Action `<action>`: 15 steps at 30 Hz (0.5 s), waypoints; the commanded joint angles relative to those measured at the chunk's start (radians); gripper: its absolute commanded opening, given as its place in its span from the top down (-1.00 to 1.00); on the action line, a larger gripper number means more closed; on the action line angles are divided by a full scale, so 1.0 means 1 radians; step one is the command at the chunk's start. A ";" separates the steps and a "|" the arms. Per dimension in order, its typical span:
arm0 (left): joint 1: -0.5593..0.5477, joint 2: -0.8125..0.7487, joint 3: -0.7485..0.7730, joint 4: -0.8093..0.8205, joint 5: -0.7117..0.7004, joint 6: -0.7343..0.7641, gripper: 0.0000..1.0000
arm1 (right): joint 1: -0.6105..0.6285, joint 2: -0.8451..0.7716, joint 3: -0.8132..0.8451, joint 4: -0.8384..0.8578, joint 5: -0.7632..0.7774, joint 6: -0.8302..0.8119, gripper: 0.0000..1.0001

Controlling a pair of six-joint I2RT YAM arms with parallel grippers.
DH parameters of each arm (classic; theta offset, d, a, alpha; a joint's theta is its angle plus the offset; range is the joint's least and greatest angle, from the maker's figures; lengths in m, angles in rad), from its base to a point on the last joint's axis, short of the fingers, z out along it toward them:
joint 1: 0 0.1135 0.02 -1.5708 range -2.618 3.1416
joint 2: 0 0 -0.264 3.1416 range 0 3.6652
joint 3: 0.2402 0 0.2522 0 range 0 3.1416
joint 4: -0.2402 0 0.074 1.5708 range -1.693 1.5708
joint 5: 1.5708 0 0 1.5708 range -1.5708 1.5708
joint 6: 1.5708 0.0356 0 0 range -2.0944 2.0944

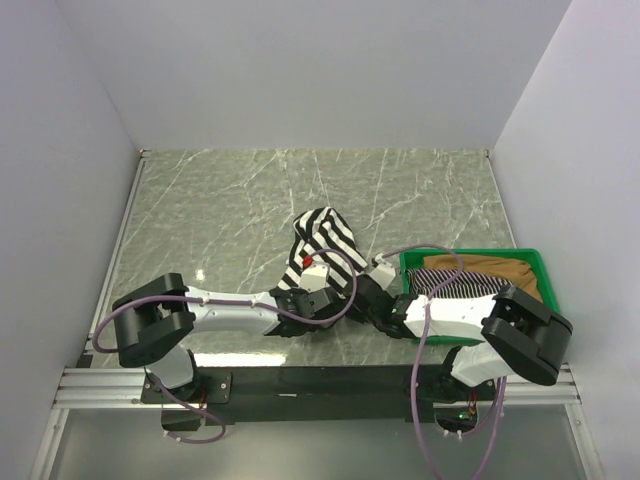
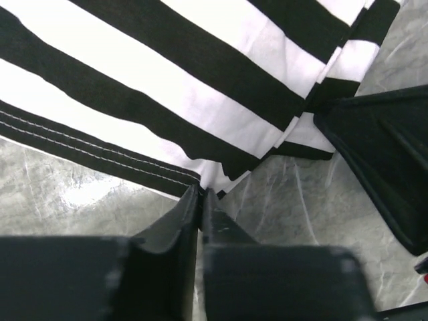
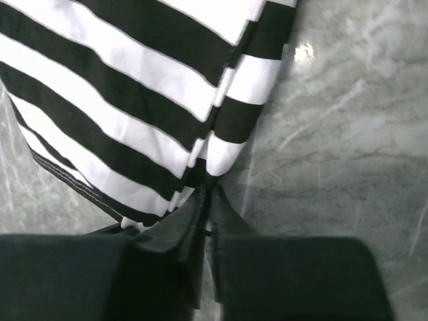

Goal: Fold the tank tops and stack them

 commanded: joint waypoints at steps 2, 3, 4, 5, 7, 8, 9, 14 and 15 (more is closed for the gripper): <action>-0.011 -0.061 -0.001 -0.015 -0.040 -0.007 0.99 | -0.022 -0.028 -0.026 -0.013 0.027 0.026 1.00; -0.013 -0.079 -0.001 -0.021 -0.048 -0.009 0.99 | -0.027 -0.049 -0.029 -0.026 0.028 0.024 1.00; -0.011 -0.122 0.002 -0.029 -0.049 -0.010 0.99 | -0.034 -0.062 -0.036 -0.039 0.036 0.024 1.00; -0.011 -0.148 0.004 -0.035 -0.051 -0.013 0.99 | -0.035 -0.074 -0.037 -0.040 0.042 0.024 1.00; -0.005 -0.234 0.007 -0.046 -0.055 -0.021 0.99 | -0.038 -0.114 -0.045 -0.094 0.051 0.021 1.00; 0.000 -0.265 0.004 -0.051 -0.058 -0.032 0.99 | -0.039 -0.129 -0.049 -0.108 0.059 0.021 1.00; 0.007 -0.299 0.001 -0.052 -0.060 -0.038 0.99 | -0.042 -0.158 -0.052 -0.134 0.059 0.021 1.00; 0.148 -0.523 -0.083 -0.026 0.004 -0.074 0.99 | -0.053 -0.234 -0.059 -0.221 0.059 0.003 1.00; 0.174 -0.553 -0.099 -0.020 0.015 -0.082 0.99 | -0.061 -0.246 -0.054 -0.253 0.050 -0.002 1.00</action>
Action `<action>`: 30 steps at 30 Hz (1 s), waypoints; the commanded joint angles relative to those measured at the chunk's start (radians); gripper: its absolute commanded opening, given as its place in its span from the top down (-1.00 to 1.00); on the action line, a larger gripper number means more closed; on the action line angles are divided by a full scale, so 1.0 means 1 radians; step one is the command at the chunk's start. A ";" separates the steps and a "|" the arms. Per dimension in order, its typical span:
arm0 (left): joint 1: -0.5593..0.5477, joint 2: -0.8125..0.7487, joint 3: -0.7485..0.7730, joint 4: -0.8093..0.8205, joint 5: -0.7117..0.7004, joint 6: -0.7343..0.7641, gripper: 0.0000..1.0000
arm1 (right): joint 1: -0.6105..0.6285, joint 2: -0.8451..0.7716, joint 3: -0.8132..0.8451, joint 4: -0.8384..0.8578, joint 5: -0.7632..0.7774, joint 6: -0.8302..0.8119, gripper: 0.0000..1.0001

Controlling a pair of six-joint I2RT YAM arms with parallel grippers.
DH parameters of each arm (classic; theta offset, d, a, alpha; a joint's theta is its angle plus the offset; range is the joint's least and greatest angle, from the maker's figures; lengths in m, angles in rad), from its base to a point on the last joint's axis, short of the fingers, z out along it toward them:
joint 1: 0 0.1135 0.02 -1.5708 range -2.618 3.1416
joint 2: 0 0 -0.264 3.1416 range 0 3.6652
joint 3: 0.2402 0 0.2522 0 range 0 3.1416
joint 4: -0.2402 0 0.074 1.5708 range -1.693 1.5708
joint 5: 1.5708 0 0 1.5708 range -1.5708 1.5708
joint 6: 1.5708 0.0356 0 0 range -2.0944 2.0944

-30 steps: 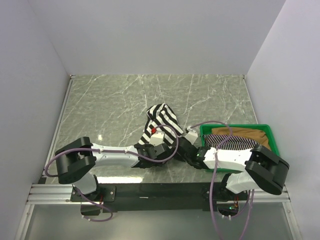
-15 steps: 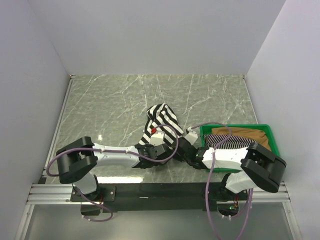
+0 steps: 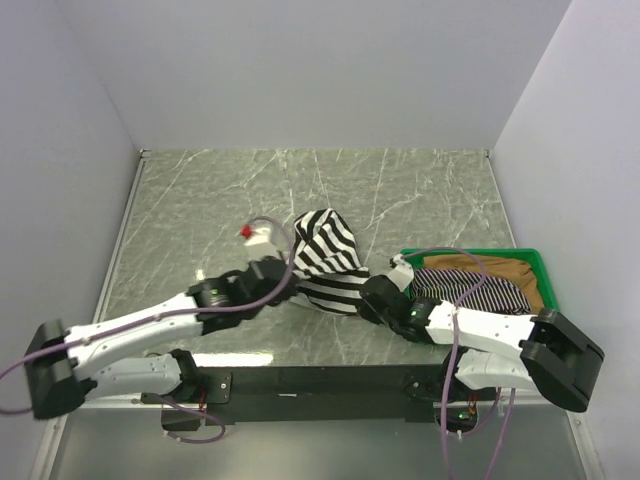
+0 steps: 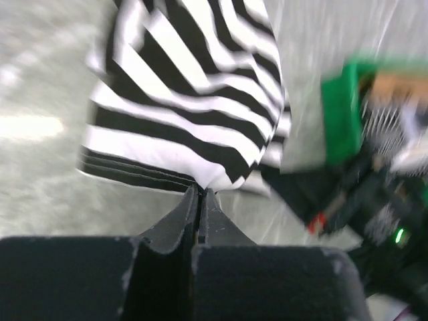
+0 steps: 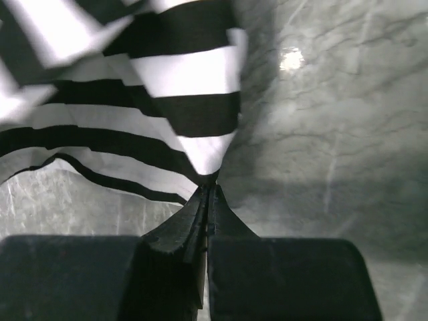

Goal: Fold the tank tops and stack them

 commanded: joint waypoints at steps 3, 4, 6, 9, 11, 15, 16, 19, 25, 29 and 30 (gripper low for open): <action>0.215 -0.171 -0.107 -0.022 0.042 -0.083 0.99 | -0.034 -0.053 0.020 -0.151 0.015 -0.030 1.00; 0.243 -0.219 -0.132 -0.030 0.043 -0.089 0.99 | -0.038 -0.058 0.019 -0.159 0.011 -0.037 1.00; 0.295 -0.259 -0.161 -0.030 0.049 -0.094 0.99 | -0.054 -0.059 0.012 -0.162 -0.009 -0.051 1.00; 0.431 -0.293 -0.210 -0.036 0.077 -0.100 0.99 | -0.083 -0.059 -0.001 -0.168 -0.034 -0.073 1.00; 0.487 -0.283 -0.242 -0.031 0.101 -0.092 0.99 | -0.098 -0.067 -0.003 -0.174 -0.057 -0.096 1.00; 0.617 -0.264 -0.266 0.007 0.224 -0.058 0.99 | -0.106 -0.134 0.072 -0.304 -0.043 -0.148 1.00; 0.632 -0.253 -0.244 0.007 0.241 -0.055 0.99 | -0.113 -0.154 0.125 -0.328 -0.042 -0.161 1.00; 0.683 -0.234 -0.145 -0.008 0.279 -0.026 0.99 | -0.210 -0.212 0.271 -0.389 -0.071 -0.255 1.00; 0.838 -0.143 0.117 0.054 0.406 0.009 0.99 | -0.454 -0.138 0.668 -0.392 -0.178 -0.443 1.00; 0.927 -0.003 0.277 0.168 0.534 -0.043 0.99 | -0.524 0.100 0.972 -0.377 -0.243 -0.522 1.00; 0.956 0.029 0.315 0.183 0.549 -0.057 0.99 | -0.550 0.143 1.090 -0.386 -0.244 -0.540 1.00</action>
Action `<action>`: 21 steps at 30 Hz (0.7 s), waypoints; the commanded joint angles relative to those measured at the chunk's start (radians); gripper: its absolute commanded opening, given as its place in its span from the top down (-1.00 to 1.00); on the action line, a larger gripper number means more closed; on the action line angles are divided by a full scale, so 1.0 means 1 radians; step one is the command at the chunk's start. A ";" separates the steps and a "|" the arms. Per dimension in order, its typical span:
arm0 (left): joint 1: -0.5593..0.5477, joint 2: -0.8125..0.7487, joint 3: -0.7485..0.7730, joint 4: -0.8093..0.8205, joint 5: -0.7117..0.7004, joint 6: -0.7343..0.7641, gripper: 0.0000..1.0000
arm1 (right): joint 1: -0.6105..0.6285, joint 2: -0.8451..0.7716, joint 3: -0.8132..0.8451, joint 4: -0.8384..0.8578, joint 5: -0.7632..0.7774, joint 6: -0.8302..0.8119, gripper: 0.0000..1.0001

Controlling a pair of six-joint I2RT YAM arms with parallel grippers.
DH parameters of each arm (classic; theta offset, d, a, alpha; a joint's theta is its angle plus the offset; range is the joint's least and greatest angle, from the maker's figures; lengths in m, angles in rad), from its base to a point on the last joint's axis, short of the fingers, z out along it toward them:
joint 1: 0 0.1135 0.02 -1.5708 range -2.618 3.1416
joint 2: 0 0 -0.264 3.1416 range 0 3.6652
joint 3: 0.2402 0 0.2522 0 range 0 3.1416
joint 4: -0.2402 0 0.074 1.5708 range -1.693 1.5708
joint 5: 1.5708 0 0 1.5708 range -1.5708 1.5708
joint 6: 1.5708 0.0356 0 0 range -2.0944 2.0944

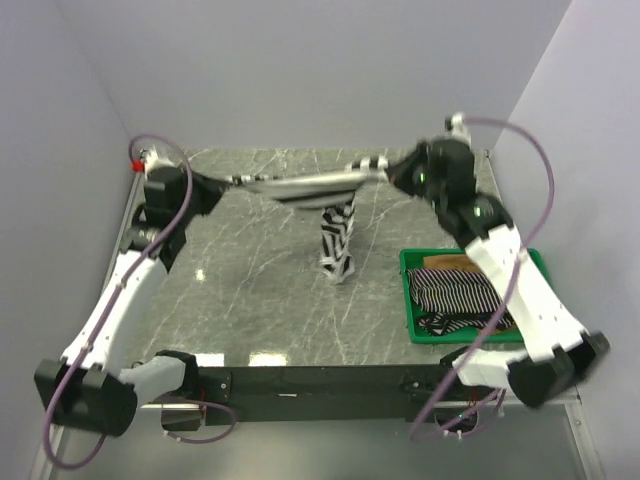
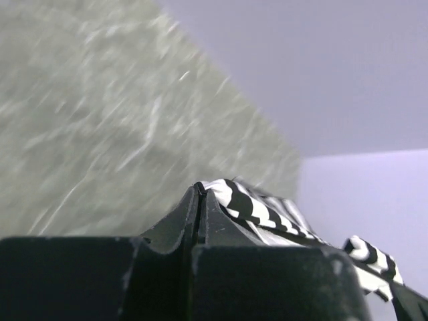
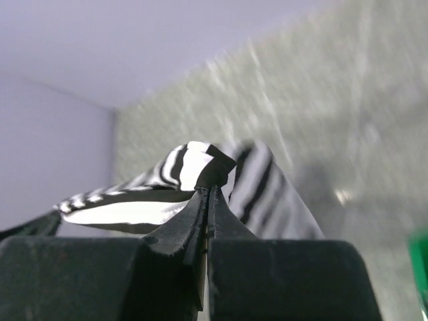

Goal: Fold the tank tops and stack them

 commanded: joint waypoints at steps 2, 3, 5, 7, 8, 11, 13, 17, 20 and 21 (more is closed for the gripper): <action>0.085 0.158 0.198 0.201 0.148 -0.050 0.99 | -0.075 0.238 0.295 0.045 -0.095 -0.147 1.00; 0.093 0.220 0.285 0.216 0.156 -0.058 0.99 | -0.088 0.280 0.413 0.041 -0.112 -0.149 1.00; 0.105 0.284 0.385 0.232 0.170 -0.055 0.99 | -0.122 0.407 0.542 0.045 -0.173 -0.172 1.00; 0.118 0.386 0.559 0.203 0.195 -0.047 0.99 | -0.156 0.496 0.761 0.018 -0.246 -0.186 1.00; 0.124 0.420 0.621 0.195 0.213 -0.042 0.99 | -0.165 0.587 0.841 -0.017 -0.268 -0.189 1.00; 0.141 0.525 0.827 0.145 0.251 -0.032 0.99 | -0.205 0.734 1.145 -0.064 -0.357 -0.170 1.00; 0.153 0.566 0.922 0.132 0.265 -0.032 0.99 | -0.226 0.758 1.216 -0.027 -0.415 -0.115 1.00; 0.182 0.559 0.954 0.121 0.270 -0.026 0.99 | -0.250 0.687 1.105 0.100 -0.475 -0.066 1.00; 0.193 0.502 0.878 0.140 0.265 -0.015 0.99 | -0.249 0.634 1.028 0.094 -0.488 -0.069 1.00; 0.199 0.465 0.821 0.163 0.273 -0.019 0.99 | -0.248 0.615 0.961 0.097 -0.483 -0.069 1.00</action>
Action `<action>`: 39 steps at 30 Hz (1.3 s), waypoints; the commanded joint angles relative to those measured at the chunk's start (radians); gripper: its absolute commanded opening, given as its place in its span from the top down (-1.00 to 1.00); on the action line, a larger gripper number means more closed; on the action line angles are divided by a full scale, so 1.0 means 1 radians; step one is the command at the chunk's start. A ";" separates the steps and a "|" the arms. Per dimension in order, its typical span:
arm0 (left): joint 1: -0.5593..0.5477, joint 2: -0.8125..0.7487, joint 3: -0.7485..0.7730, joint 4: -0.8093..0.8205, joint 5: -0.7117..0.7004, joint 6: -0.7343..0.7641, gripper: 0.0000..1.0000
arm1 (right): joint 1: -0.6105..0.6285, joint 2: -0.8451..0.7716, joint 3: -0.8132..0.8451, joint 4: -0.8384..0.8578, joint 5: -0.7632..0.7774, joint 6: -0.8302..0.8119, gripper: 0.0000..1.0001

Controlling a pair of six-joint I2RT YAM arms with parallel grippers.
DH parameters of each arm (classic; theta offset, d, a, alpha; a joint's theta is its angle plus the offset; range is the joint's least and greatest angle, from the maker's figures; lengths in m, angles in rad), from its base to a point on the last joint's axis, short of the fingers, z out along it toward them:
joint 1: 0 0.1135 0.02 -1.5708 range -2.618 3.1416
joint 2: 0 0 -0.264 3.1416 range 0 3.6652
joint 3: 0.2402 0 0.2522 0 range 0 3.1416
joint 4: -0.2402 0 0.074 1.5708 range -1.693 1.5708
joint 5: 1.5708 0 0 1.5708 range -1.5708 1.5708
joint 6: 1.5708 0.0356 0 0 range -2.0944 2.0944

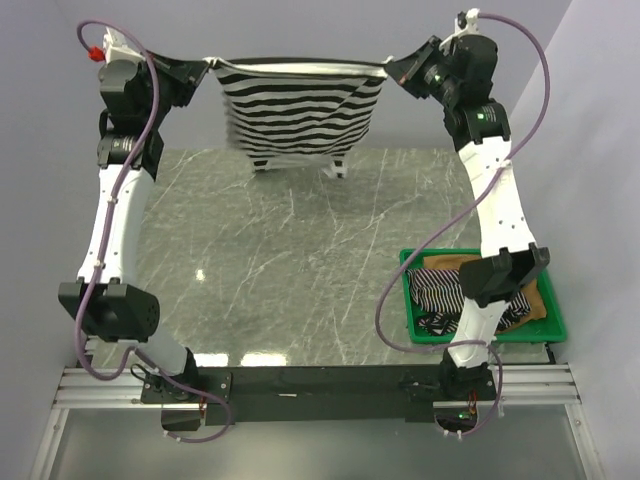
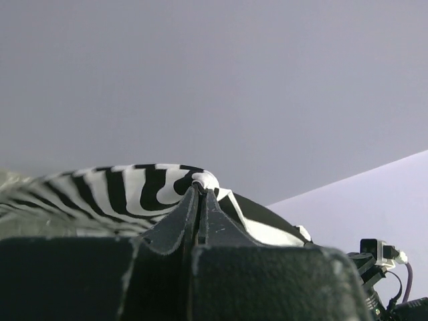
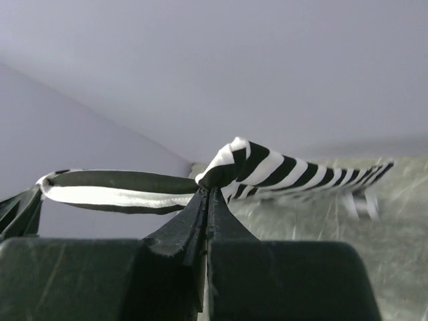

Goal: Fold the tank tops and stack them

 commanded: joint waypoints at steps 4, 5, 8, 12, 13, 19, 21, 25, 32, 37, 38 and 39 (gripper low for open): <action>0.018 -0.160 -0.159 0.057 0.045 0.016 0.99 | 0.010 -0.208 -0.232 0.088 -0.054 0.030 1.00; 0.018 -0.179 -0.184 0.066 0.049 0.010 0.99 | 0.015 -0.252 -0.261 0.088 -0.048 0.030 1.00; 0.018 -0.260 -0.272 0.095 0.092 -0.007 0.99 | 0.038 -0.359 -0.387 0.111 -0.029 0.029 1.00; 0.015 -0.399 -0.311 0.066 0.092 0.033 0.99 | 0.078 -0.502 -0.538 0.149 -0.005 0.026 1.00; 0.014 -0.424 -0.318 0.066 0.091 0.039 0.99 | 0.085 -0.528 -0.554 0.155 -0.002 0.027 1.00; 0.012 -0.539 -0.319 0.031 0.069 0.047 0.99 | 0.167 -0.677 -0.545 0.143 0.067 0.006 1.00; 0.009 -0.535 -0.302 0.023 0.065 0.046 0.99 | 0.188 -0.687 -0.513 0.132 0.092 -0.004 1.00; 0.009 -0.499 -0.298 0.032 0.054 0.020 0.99 | 0.184 -0.603 -0.447 0.111 0.112 -0.014 1.00; 0.011 -0.293 -0.273 0.191 0.084 -0.010 0.99 | 0.145 -0.356 -0.332 0.227 0.040 -0.014 1.00; 0.012 -0.020 -0.022 0.238 0.193 -0.007 0.99 | 0.141 -0.112 -0.070 0.237 0.032 -0.048 1.00; 0.012 0.057 0.104 0.217 0.206 -0.005 0.99 | 0.138 -0.070 0.067 0.208 0.024 -0.047 1.00; 0.012 0.094 0.176 0.195 0.219 0.001 0.99 | 0.135 -0.033 0.134 0.200 0.018 -0.048 1.00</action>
